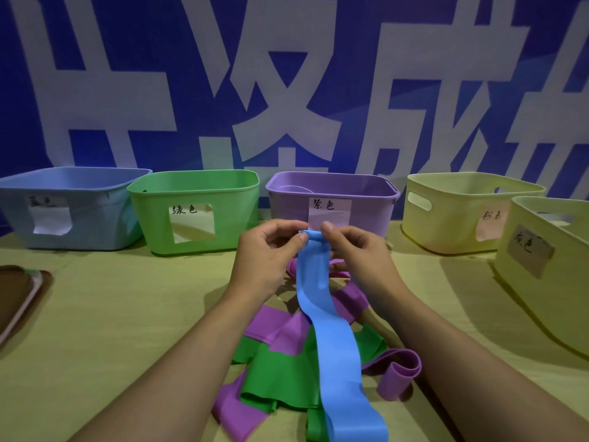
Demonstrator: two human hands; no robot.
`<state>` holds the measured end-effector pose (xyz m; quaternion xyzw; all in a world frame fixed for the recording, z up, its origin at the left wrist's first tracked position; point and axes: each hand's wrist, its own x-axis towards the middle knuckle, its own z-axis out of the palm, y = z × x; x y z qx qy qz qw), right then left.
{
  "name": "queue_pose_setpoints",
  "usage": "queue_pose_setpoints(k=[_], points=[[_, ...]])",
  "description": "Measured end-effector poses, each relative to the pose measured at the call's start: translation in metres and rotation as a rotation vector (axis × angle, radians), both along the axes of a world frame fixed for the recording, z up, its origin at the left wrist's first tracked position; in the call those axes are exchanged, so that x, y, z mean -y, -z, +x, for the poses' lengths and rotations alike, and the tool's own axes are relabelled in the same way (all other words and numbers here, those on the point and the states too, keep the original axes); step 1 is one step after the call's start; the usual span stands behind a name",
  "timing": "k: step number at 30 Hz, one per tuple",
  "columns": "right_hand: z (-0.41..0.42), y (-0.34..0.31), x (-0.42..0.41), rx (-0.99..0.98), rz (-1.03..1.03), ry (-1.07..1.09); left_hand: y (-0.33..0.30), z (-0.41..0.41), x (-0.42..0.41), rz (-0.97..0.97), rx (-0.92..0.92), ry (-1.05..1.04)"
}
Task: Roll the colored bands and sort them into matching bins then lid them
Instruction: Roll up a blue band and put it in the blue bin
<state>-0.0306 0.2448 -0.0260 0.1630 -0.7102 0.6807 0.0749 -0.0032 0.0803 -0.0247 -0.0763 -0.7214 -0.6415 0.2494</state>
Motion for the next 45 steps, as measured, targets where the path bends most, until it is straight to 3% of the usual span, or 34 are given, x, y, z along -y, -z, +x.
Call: queue_pose_setpoints(k=[11,23,27,31,45], points=[[0.0003,-0.0021,0.0004,-0.032,0.107,0.040,0.0014,-0.0022,-0.0001,0.007,0.004,0.034],[-0.0032,0.0005,-0.0007,-0.020,0.034,-0.022,0.0020,-0.0037,0.0003,0.070,0.056,0.111],[-0.0024,-0.0004,-0.0007,-0.034,0.015,-0.038,0.0014,-0.0016,-0.0037,0.135,0.142,0.124],[-0.0026,0.0001,-0.0005,-0.050,-0.011,-0.071,0.0038,-0.0021,-0.0054,0.075,0.213,0.068],[-0.0062,0.0024,-0.0012,-0.031,-0.020,-0.113,0.0030,-0.0026,-0.0018,0.089,0.202,0.054]])
